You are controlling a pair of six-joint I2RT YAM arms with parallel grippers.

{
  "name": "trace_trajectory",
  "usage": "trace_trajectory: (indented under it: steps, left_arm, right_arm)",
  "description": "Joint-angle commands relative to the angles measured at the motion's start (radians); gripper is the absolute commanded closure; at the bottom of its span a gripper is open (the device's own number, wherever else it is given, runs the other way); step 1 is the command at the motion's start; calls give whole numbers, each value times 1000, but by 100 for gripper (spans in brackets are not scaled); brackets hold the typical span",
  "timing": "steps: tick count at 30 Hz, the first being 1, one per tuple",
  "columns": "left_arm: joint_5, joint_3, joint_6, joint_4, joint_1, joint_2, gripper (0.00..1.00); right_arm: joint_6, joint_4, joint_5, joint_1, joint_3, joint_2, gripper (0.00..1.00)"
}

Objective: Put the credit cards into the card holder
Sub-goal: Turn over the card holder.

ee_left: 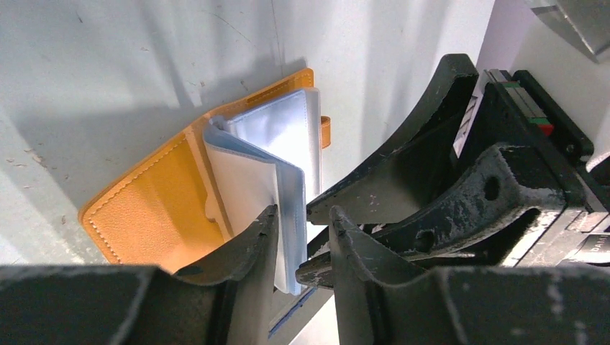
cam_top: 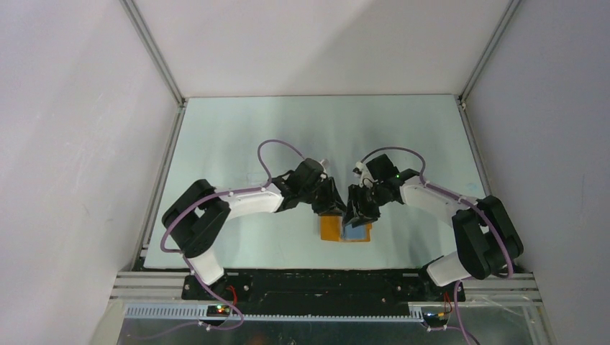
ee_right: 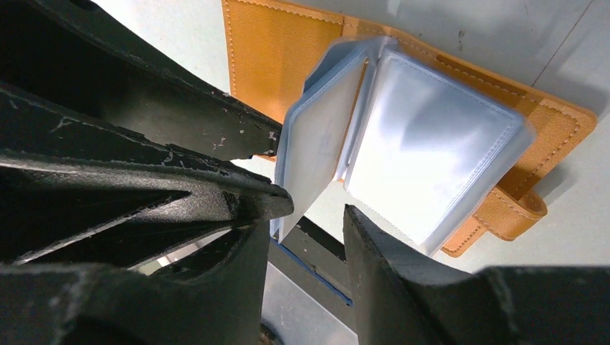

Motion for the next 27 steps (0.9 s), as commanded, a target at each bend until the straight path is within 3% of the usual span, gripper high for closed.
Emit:
trace_trajectory:
  steps: [1, 7, 14, 18, 20, 27]
  left_arm:
    - [69, -14, -42, 97, -9, -6, 63]
    - [57, -32, -40, 102, -5, -13, 64]
    - [14, -63, -11, 73, 6, -40, 63]
    - [-39, -32, 52, -60, 7, -54, 62]
    - [-55, -25, 71, -96, 9, -59, 62]
    - [-82, -35, 89, -134, 10, -52, 69]
  right_arm:
    - [-10, 23, 34, 15, 21, 16, 55]
    - [-15, -1, 81, 16, 20, -1, 70]
    - [-26, -22, 111, 18, 21, -8, 74]
    - [-28, -34, 150, 24, 20, 1, 73]
    - [-28, -41, 178, 29, 21, 4, 71]
    - [-19, -71, 261, 44, 21, -20, 39]
